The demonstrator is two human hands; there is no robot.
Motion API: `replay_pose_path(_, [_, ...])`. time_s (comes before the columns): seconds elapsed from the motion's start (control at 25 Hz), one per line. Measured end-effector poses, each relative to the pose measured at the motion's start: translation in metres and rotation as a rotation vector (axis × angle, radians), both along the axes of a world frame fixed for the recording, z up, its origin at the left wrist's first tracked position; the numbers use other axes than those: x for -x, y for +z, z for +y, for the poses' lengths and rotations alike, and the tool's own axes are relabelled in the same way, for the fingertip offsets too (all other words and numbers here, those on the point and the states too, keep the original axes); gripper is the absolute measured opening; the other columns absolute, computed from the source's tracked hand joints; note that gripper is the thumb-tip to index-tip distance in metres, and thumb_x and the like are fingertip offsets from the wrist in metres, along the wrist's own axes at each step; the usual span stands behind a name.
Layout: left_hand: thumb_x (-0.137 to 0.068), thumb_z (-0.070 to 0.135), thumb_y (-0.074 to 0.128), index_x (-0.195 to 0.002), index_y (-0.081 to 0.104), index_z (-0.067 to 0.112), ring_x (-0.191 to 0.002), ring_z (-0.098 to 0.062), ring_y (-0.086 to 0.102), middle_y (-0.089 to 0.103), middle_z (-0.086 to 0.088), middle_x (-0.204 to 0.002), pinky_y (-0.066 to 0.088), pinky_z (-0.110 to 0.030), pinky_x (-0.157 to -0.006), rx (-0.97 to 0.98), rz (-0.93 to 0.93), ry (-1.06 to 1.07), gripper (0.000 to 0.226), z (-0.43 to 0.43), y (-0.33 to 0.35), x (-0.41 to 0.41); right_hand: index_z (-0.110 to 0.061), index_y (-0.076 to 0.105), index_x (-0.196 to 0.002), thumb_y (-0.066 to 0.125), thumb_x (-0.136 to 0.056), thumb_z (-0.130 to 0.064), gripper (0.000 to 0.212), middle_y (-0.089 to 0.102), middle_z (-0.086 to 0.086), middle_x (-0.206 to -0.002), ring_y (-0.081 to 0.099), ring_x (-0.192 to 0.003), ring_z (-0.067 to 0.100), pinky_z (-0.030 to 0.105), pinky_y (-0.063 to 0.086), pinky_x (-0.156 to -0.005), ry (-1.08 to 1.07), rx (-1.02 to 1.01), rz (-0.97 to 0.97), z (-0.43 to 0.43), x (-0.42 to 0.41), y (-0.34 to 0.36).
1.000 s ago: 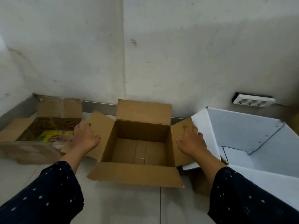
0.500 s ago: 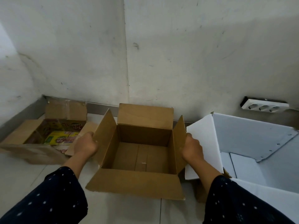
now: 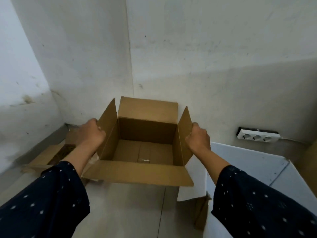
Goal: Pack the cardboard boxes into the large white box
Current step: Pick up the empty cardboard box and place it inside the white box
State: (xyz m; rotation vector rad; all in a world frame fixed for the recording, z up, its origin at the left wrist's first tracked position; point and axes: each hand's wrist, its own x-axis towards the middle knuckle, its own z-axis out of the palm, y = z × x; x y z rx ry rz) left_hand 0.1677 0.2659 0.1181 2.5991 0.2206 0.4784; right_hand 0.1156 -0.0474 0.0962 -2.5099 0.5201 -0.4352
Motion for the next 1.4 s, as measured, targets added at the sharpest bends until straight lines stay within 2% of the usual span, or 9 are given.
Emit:
replay_pose_path(0.24, [-0.092, 0.010, 0.050, -0.126, 0.052, 0.005, -0.104, -0.039, 0.062, 0.063, -0.021, -0.118, 0.046, -0.037, -0.072, 0.072, -0.192, -0.010, 0.035, -0.081, 0.093, 0.050, -0.008, 0.052, -0.119, 0.052, -0.091, -0.006, 0.029, 0.054, 0.012, -0.090, 0.052, -0.076, 0.026, 0.033, 0.043, -0.063, -0.080, 0.111, -0.210, -0.078, 0.064, 0.105])
replay_pose_path(0.48, [-0.091, 0.011, 0.051, -0.126, 0.052, 0.006, -0.106, -0.038, 0.061, 0.062, -0.019, -0.121, 0.042, -0.033, -0.069, 0.142, -0.206, -0.145, 0.035, -0.206, 0.120, 0.094, -0.009, 0.054, -0.112, 0.053, -0.090, -0.004, 0.023, 0.056, 0.010, -0.080, 0.054, -0.062, 0.022, 0.025, 0.041, -0.047, -0.243, 0.254, -0.253, -0.185, 0.143, 0.143])
replay_pose_path(0.56, [-0.090, 0.010, 0.051, -0.124, 0.052, 0.006, -0.104, -0.037, 0.062, 0.062, -0.018, -0.119, 0.042, -0.032, -0.067, 0.157, -0.171, -0.206, 0.034, -0.250, 0.112, 0.110, -0.008, 0.054, -0.110, 0.054, -0.089, -0.003, 0.022, 0.056, 0.009, -0.077, 0.056, -0.062, 0.023, 0.030, 0.050, -0.050, -0.275, 0.271, -0.234, -0.218, 0.169, 0.139])
replay_pose_path(0.72, [-0.090, 0.009, 0.052, -0.124, 0.052, 0.005, -0.102, -0.034, 0.062, 0.062, -0.017, -0.118, 0.042, -0.029, -0.067, 0.182, -0.066, -0.308, 0.033, -0.311, 0.071, 0.134, -0.006, 0.053, -0.113, 0.052, -0.089, 0.000, 0.025, 0.055, 0.009, -0.077, 0.057, -0.064, 0.024, 0.034, 0.051, -0.053, -0.320, 0.235, -0.113, -0.270, 0.204, 0.103])
replay_pose_path(0.92, [-0.091, 0.008, 0.051, -0.126, 0.050, 0.006, -0.103, -0.033, 0.063, 0.062, -0.016, -0.121, 0.043, -0.028, -0.067, 0.192, 0.059, -0.336, 0.035, -0.354, 0.006, 0.142, -0.006, 0.051, -0.124, 0.051, -0.091, -0.001, 0.033, 0.060, 0.012, -0.087, 0.062, -0.073, 0.028, 0.043, 0.058, -0.066, -0.323, 0.154, 0.027, -0.314, 0.215, 0.035])
replay_pose_path(1.08, [-0.092, 0.007, 0.052, -0.126, 0.050, 0.006, -0.101, -0.033, 0.064, 0.063, -0.016, -0.118, 0.043, -0.028, -0.067, 0.157, 0.137, -0.327, 0.034, -0.371, -0.040, 0.132, -0.006, 0.051, -0.126, 0.050, -0.092, 0.000, 0.034, 0.053, 0.004, -0.074, 0.055, -0.060, 0.016, 0.025, 0.042, -0.047, -0.328, 0.140, 0.077, -0.331, 0.209, -0.020])
replay_pose_path(1.2, [-0.092, 0.007, 0.050, -0.122, 0.052, 0.006, -0.087, -0.026, 0.060, 0.064, -0.016, -0.111, 0.039, -0.023, -0.059, 0.150, 0.222, -0.342, 0.030, -0.375, -0.080, 0.121, -0.009, 0.051, -0.126, 0.053, -0.092, -0.003, 0.035, 0.052, 0.001, -0.071, 0.053, -0.057, 0.013, 0.024, 0.039, -0.045, -0.333, 0.110, 0.157, -0.340, 0.199, -0.064])
replay_pose_path(1.32, [-0.090, 0.009, 0.051, -0.118, 0.053, 0.011, -0.071, -0.019, 0.052, 0.067, -0.014, -0.103, 0.031, -0.021, -0.048, 0.122, 0.264, -0.349, 0.028, -0.370, -0.117, 0.113, -0.012, 0.049, -0.126, 0.058, -0.091, -0.007, 0.037, 0.063, 0.009, -0.086, 0.063, -0.070, 0.021, 0.035, 0.056, -0.060, -0.352, 0.075, 0.239, -0.347, 0.192, -0.103])
replay_pose_path(1.4, [-0.089, 0.009, 0.053, -0.126, 0.050, 0.013, -0.074, -0.025, 0.058, 0.069, -0.017, -0.103, 0.039, -0.025, -0.055, 0.082, 0.266, -0.366, 0.038, -0.362, -0.134, 0.107, -0.011, 0.051, -0.126, 0.059, -0.091, -0.012, 0.035, 0.065, 0.012, -0.097, 0.063, -0.078, 0.023, 0.036, 0.054, -0.066, -0.368, 0.117, 0.310, -0.351, 0.190, -0.124])
